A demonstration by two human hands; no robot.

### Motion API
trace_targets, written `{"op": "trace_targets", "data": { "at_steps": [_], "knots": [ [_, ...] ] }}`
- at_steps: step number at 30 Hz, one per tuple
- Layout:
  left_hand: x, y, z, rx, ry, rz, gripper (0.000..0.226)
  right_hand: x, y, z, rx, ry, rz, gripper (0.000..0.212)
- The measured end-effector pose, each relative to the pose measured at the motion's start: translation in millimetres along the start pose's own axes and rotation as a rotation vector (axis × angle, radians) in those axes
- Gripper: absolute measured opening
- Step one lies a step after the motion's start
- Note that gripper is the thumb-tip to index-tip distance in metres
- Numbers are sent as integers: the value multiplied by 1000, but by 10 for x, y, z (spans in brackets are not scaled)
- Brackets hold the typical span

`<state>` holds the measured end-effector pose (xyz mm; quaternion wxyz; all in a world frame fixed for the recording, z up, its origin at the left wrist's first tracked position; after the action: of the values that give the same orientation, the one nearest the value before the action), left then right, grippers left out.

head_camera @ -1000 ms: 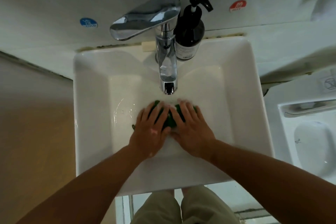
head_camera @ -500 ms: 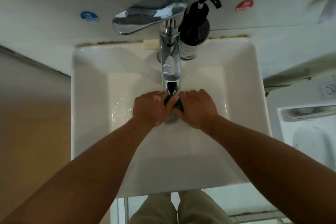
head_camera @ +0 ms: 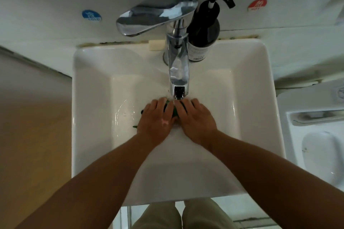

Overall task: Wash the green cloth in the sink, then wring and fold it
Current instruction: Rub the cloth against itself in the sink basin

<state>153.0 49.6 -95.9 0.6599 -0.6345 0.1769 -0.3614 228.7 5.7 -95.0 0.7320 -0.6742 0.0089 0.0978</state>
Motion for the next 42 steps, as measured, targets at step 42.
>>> {"op": "trace_targets", "data": {
  "at_steps": [42],
  "knots": [
    [-66,-3,-493,-180,-33,-131,61,-223,78,-468,-201,-34,68,66]
  ]
}}
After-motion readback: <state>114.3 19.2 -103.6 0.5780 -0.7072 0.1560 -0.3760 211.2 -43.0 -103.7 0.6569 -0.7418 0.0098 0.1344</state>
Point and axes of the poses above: each hand's wrist, its own z-axis towards the middle knuckle, its own y-axis out of the palm, x = y × z, the point moved 10 cm from there along z, towards the middle knuckle, and after that the axes turned 8 degrees about -y, right-handed, at the moved point
